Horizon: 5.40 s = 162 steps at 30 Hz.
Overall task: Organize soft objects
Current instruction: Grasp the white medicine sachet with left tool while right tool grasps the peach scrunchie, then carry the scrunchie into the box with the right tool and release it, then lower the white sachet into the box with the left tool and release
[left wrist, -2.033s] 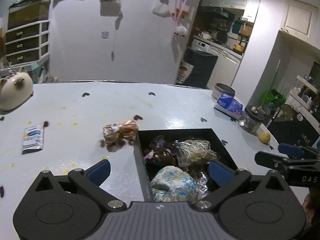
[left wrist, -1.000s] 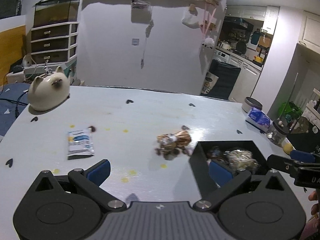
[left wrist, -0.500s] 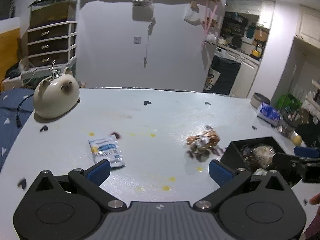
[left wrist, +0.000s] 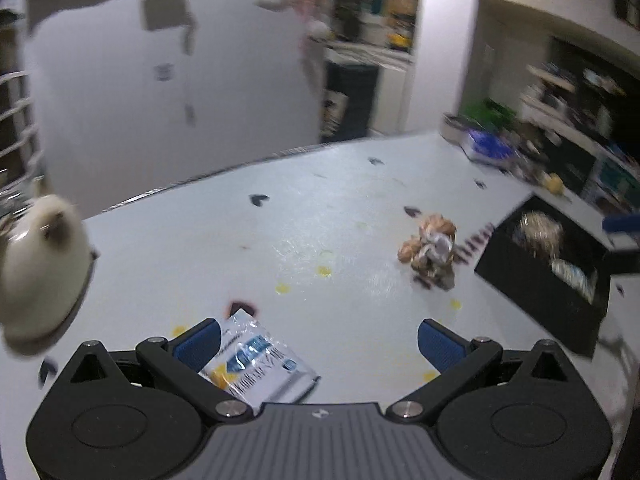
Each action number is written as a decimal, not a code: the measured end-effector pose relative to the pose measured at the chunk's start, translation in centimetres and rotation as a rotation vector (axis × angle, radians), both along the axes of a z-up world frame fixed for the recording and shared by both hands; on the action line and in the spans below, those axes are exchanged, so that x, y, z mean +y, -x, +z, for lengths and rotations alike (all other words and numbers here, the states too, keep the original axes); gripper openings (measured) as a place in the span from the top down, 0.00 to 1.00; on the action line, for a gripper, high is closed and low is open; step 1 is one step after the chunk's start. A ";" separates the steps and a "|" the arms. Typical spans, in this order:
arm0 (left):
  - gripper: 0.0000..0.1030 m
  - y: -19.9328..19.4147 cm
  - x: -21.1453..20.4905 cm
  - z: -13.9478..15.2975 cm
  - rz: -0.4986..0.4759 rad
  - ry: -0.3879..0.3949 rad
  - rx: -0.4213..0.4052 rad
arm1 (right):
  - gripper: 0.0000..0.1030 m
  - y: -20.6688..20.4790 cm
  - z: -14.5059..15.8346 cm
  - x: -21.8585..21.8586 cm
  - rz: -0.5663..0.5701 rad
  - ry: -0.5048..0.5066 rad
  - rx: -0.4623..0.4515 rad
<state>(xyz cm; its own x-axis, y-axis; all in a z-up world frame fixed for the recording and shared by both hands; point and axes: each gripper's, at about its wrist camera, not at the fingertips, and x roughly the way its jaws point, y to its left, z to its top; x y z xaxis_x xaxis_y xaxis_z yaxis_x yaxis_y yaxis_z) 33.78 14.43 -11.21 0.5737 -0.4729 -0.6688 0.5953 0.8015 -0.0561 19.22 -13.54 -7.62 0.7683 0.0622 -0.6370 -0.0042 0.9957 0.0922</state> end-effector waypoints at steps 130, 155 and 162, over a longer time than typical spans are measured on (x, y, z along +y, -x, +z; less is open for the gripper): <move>0.30 12.5 -23.4 3.8 0.377 0.152 0.068 | 0.41 -3.3 -1.2 -19.2 0.762 0.205 0.201; 0.30 11.6 -27.3 3.4 0.340 0.136 0.113 | 0.75 -6.2 -7.5 -20.1 0.611 -0.044 0.442; 0.30 10.8 -28.5 2.8 0.261 0.102 0.143 | 0.77 -6.6 -8.6 -19.7 0.640 -0.027 0.420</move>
<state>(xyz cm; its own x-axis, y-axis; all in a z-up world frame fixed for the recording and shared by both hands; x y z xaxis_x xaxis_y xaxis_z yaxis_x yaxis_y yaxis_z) 22.95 -14.07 -8.45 0.5876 -0.3914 -0.7082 0.3508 0.9119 -0.2129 25.87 -33.23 -16.17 0.2711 0.4337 -0.8593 -0.5387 0.8082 0.2380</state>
